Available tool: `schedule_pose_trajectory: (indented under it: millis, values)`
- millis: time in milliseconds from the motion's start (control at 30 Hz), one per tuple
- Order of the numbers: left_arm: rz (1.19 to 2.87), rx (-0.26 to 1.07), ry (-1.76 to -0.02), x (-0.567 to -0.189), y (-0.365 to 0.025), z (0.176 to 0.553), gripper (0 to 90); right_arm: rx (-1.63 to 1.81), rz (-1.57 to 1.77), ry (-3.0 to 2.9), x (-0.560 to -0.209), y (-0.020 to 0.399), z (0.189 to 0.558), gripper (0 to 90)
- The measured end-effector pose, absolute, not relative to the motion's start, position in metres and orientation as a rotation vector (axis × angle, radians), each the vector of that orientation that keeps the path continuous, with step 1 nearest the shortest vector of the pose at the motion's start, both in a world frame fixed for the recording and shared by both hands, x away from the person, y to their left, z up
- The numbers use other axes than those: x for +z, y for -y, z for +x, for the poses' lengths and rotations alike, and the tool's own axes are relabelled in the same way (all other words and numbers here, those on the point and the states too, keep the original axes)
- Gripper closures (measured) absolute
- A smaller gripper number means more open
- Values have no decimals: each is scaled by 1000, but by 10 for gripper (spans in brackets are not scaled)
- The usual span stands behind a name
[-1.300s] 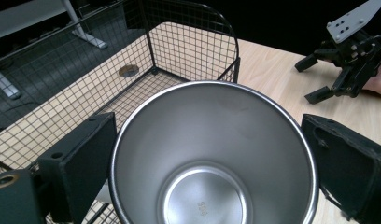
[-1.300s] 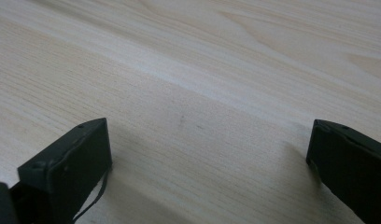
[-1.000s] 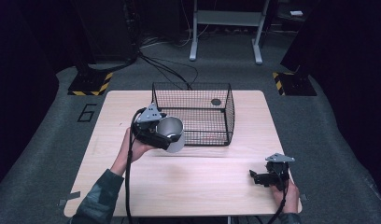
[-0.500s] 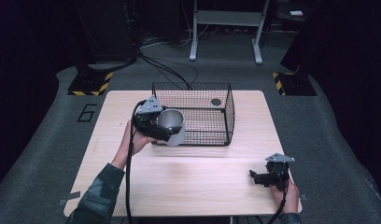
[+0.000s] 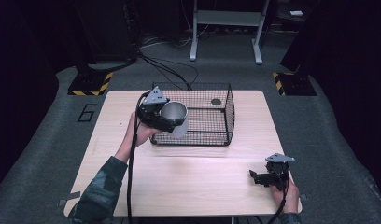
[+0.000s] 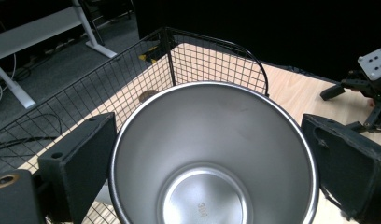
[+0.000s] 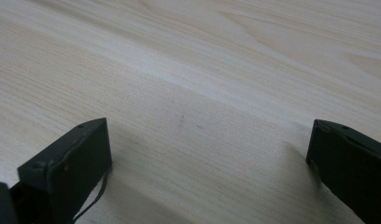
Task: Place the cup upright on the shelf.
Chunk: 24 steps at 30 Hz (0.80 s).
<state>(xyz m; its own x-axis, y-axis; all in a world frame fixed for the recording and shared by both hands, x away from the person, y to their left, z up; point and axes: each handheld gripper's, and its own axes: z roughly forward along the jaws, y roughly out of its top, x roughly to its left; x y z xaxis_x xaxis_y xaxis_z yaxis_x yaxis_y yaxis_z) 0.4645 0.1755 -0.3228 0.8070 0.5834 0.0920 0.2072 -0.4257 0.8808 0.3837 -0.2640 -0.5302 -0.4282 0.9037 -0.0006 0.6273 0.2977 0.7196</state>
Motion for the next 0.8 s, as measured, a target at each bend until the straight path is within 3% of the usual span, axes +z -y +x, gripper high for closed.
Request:
schedule_pose_trajectory:
  millis: [800]
  values:
    - [2037, 496, -671, -333, -161, 506, 65, 919, 1368, -2164, -530, 264, 384, 0]
